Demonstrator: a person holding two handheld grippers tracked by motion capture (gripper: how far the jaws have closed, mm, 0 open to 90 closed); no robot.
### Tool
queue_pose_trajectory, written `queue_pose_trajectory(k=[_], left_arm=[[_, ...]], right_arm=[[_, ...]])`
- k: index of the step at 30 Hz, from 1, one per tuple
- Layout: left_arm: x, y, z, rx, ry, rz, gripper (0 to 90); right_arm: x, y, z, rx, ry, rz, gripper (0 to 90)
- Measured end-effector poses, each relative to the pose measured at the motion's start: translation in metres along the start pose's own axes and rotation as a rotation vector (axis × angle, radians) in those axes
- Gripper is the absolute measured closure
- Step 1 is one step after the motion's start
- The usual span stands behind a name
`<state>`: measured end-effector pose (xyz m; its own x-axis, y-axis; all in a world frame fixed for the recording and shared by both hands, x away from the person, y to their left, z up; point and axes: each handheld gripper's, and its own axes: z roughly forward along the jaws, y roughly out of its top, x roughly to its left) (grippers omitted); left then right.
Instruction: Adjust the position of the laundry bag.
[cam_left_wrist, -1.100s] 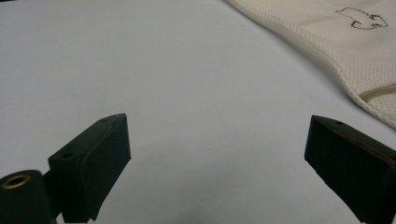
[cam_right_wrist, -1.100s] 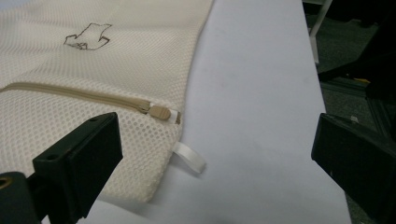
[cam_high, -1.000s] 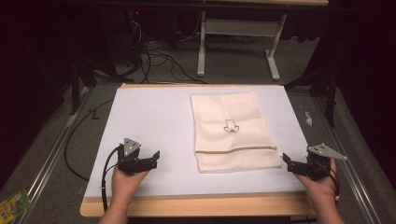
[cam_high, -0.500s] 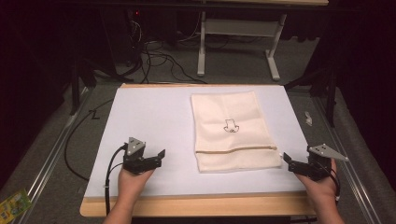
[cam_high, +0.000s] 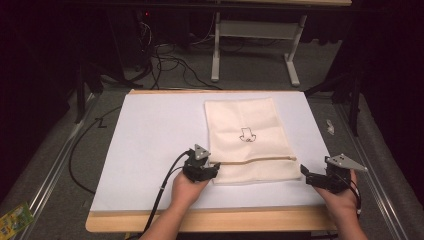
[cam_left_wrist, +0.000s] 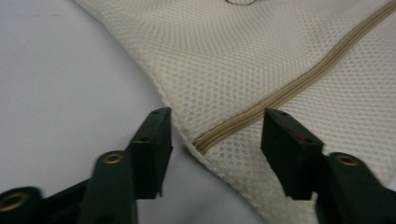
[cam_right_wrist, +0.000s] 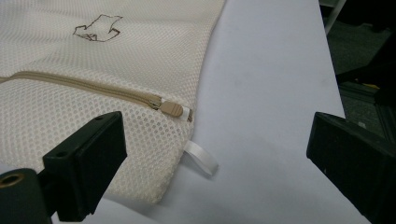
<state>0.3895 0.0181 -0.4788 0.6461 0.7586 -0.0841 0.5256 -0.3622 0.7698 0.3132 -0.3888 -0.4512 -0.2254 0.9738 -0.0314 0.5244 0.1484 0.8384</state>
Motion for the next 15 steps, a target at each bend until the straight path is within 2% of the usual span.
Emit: queue_pose_trajectory(k=[1,3,4,8,9,10,11,14,15], left_arm=[[-0.004,-0.002,0.003,0.008,0.037,0.017,64.9],[-0.004,-0.003,0.0,-0.007,0.035,0.023,78.3],[-0.002,-0.005,-0.003,-0.008,0.025,0.017,81.3],[0.003,-0.009,-0.01,0.003,0.018,0.034,83.6],[0.008,-0.011,-0.017,0.016,0.021,0.037,83.7],[0.008,-0.011,-0.017,0.016,0.021,0.037,83.7],[0.012,-0.015,-0.024,0.03,0.022,0.04,83.7],[0.019,-0.025,-0.044,0.061,0.033,0.047,83.7],[0.022,-0.034,-0.058,0.069,0.033,0.047,83.5]], right_arm=[[-0.001,-0.001,-0.001,0.0,0.008,-0.004,6.5],[-0.002,-0.001,-0.002,-0.001,0.014,-0.003,7.6],[-0.002,-0.001,-0.002,-0.002,0.016,0.0,8.0],[-0.002,-0.001,-0.003,0.004,0.023,0.005,9.6],[0.0,-0.001,-0.003,0.003,0.028,-0.011,12.2],[0.0,-0.001,-0.003,0.003,0.028,-0.011,12.2],[0.004,-0.001,-0.004,-0.003,0.033,-0.017,15.2],[0.007,-0.001,-0.004,-0.003,0.046,-0.023,15.9],[0.011,-0.001,-0.003,0.0,0.067,-0.028,17.4]])
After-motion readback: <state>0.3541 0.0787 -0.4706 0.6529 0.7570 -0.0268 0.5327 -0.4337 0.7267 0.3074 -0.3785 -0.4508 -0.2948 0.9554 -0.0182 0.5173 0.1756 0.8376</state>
